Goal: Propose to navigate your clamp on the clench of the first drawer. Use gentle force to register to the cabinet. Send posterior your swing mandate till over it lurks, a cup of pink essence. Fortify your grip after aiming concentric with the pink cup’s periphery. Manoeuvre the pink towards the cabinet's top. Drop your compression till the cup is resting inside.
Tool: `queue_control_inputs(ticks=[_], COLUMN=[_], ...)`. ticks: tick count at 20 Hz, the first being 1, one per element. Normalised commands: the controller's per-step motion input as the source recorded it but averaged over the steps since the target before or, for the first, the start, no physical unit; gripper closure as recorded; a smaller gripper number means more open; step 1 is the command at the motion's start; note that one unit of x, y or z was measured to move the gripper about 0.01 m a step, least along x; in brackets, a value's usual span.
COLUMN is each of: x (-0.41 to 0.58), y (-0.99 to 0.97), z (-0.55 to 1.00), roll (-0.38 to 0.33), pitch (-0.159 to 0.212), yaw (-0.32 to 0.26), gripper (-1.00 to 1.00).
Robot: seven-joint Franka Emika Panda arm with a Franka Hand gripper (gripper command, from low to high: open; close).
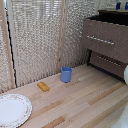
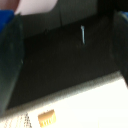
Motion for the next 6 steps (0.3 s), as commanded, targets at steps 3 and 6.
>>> queue_control_inputs(ticks=[3, 6], x=[0.207, 0.178], y=[0.24, 0.22], z=[0.77, 0.76], roll=[0.121, 0.090], pitch=[0.000, 0.000], yaw=[-0.023, -0.007], gripper=[-1.00, -1.00])
